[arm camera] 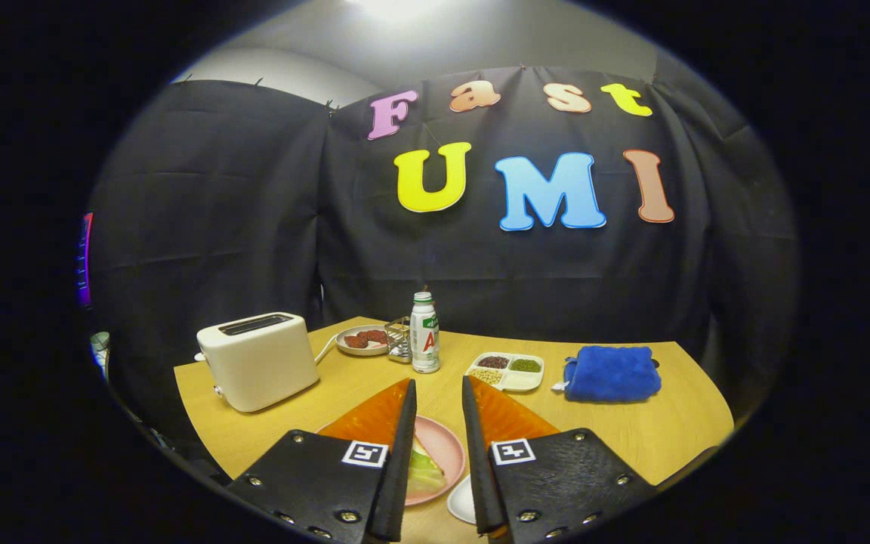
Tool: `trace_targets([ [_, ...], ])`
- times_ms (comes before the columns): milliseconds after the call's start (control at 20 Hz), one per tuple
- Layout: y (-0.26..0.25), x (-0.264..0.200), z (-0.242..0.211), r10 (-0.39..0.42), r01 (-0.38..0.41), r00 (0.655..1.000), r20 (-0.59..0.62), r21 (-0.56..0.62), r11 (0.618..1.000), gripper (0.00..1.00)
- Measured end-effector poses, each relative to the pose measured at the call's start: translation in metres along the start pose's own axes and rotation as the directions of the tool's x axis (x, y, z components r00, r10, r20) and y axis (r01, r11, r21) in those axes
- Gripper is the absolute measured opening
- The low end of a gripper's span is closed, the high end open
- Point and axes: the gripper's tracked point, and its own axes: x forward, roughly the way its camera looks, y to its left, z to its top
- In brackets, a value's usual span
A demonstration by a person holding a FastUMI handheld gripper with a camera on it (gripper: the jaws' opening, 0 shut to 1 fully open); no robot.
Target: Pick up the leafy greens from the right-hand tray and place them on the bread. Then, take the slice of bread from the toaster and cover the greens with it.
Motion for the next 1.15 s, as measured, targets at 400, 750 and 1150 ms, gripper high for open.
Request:
trace_targets([
  [400, -0.125, -0.060, 0.012, -0.108, 0.109, 0.993, 0.035, -0.016, 0.994, 0.36],
  [750, -0.216, -0.102, 0.010, -0.245, 0.246, 0.968, 0.059, -0.021, 0.969, 0.36],
  [1150, -0.325, -0.133, -0.014, -0.344, 0.352, 0.929, 0.138, -0.034, 0.935, 0.36],
])
